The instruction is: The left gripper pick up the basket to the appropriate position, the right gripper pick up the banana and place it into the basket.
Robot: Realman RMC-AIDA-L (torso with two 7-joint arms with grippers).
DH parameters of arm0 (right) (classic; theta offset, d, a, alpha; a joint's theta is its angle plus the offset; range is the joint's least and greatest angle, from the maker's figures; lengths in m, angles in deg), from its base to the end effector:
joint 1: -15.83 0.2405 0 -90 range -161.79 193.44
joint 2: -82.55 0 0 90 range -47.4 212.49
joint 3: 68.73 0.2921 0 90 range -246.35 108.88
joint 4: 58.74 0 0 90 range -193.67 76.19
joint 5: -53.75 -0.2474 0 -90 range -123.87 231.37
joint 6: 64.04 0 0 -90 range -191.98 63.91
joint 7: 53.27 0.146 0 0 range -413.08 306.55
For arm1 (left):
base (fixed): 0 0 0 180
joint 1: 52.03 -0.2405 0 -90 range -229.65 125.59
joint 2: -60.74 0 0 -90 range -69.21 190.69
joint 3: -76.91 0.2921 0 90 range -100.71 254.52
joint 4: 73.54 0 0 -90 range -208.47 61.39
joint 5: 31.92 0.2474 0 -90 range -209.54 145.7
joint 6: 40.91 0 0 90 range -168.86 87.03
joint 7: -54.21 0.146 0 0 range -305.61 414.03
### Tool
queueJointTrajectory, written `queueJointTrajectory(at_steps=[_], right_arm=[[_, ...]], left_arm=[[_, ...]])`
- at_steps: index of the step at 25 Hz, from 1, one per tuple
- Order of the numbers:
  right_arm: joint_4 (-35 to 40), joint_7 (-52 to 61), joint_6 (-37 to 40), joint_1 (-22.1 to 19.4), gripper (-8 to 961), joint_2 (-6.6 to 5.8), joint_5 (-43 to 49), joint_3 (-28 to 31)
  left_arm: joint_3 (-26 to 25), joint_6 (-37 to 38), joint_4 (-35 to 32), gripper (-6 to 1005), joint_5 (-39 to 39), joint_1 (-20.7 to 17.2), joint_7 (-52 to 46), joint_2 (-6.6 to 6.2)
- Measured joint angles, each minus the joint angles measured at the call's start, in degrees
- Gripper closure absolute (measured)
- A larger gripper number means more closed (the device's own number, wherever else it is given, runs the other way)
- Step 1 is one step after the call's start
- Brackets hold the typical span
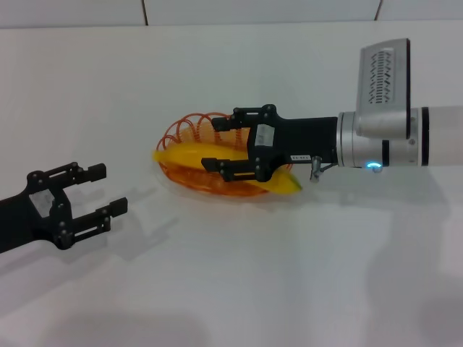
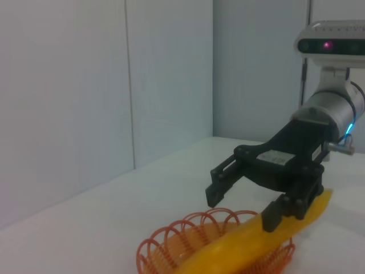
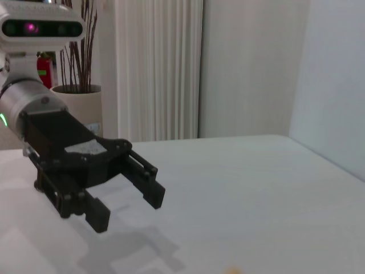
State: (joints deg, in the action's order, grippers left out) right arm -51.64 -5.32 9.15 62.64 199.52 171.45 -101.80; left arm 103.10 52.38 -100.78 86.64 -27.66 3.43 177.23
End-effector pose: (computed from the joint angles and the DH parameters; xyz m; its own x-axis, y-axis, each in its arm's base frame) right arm 0.2658 0.4118 -0.1076 0.9007 -0.0589 -0.4304 -0.1767 -0.9548 -0.2391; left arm -0.3757 0.3193 -0.0113 0.8435 0.1120 0.5253 0.3250 -0.8851 -0.3332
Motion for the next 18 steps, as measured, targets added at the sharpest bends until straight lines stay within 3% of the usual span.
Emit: queueJointTrajectory(at_steps=[3, 9, 14, 18], right_arm=[[0.51, 0.01, 1.23, -0.36, 351, -0.10, -0.02, 0.35], [7.69, 1.53, 8.91, -5.29, 144, -0.48, -0.19, 0.54], [15.75, 3.16, 14.67, -12.45, 150, -1.00, -1.17, 0.69], [18.03, 3.04, 16.63, -16.23, 150, -2.24, -1.45, 0.68]], left_arm=[[0.00, -0.04, 0.00, 321, 0.00, -0.17, 0.02, -0.05], [0.00, -0.05, 0.00, 320, -0.01, -0.71, 0.21, -0.22], [0.00, -0.05, 0.00, 319, -0.04, -0.82, 0.28, -0.22], [0.00, -0.11, 0.00, 319, -0.07, -1.19, 0.30, -0.21]])
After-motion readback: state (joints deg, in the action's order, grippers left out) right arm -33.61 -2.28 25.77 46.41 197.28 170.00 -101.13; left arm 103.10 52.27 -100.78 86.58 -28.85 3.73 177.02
